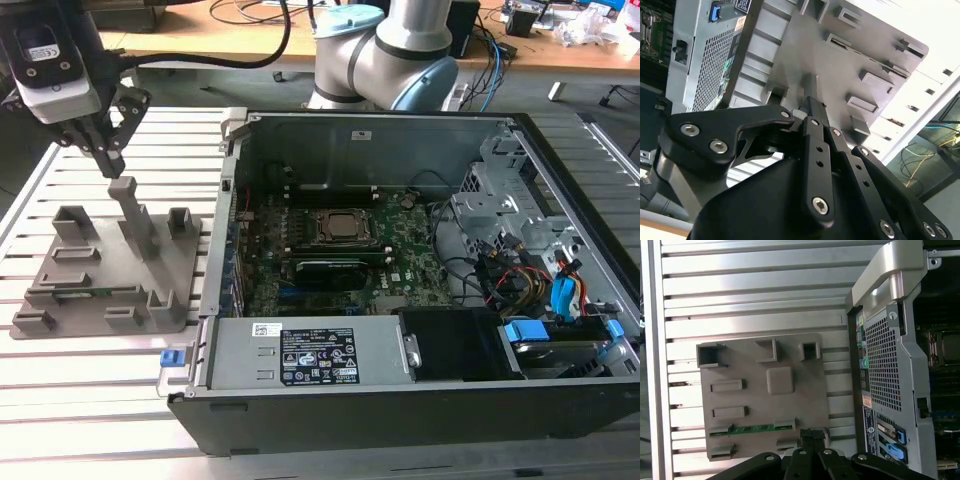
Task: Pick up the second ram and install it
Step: 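Reach for the second ram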
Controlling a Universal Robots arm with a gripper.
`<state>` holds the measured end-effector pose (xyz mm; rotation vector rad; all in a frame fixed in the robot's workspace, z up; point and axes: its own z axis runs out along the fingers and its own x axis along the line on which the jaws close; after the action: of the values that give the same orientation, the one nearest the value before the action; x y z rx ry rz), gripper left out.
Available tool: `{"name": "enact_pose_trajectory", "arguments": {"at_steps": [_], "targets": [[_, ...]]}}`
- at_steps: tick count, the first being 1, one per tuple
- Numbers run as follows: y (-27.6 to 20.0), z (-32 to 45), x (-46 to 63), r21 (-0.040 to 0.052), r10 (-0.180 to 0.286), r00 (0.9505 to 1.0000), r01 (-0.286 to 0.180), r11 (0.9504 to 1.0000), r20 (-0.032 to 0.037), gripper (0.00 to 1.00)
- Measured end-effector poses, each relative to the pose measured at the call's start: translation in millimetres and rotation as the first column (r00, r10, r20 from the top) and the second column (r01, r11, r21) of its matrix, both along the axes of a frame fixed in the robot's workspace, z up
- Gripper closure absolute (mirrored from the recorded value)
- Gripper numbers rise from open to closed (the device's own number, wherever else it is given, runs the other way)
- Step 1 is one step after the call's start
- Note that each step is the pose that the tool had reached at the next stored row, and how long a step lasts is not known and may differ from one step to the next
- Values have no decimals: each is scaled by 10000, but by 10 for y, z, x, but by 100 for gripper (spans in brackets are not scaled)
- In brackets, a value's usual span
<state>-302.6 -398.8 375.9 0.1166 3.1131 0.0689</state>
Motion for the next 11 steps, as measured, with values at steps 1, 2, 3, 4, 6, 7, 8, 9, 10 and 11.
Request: {"name": "enact_pose_trajectory", "arguments": {"at_steps": [1, 2, 3, 4, 6, 7, 8, 9, 10, 11], "targets": [[0, -1, -19, 0, -1, 10000, 1, 10000, 0, 89], [0, -5, -110, 0, 2, 10000, -2, 10000, 0, 89], [0, -8, -193, 0, 1, 10000, -1, 10000, 0, 89], [0, -10, -258, -1, 0, 10000, 0, 10000, -1, 89], [0, -15, -366, 0, 0, 10000, 0, 10000, 0, 89], [0, -16, -381, -10, 3, 10000, -3, 10000, -11, 89], [0, -16, -382, -206, 36, 9999, -38, 9998, -139, 89], [0, -17, -382, -353, 59, 9997, -66, 9994, -225, 89], [0, -18, -383, -359, 69, 9997, -78, 9993, -245, 89], [0, -20, -385, -355, 83, 9997, -91, 9993, -249, 89]]}}
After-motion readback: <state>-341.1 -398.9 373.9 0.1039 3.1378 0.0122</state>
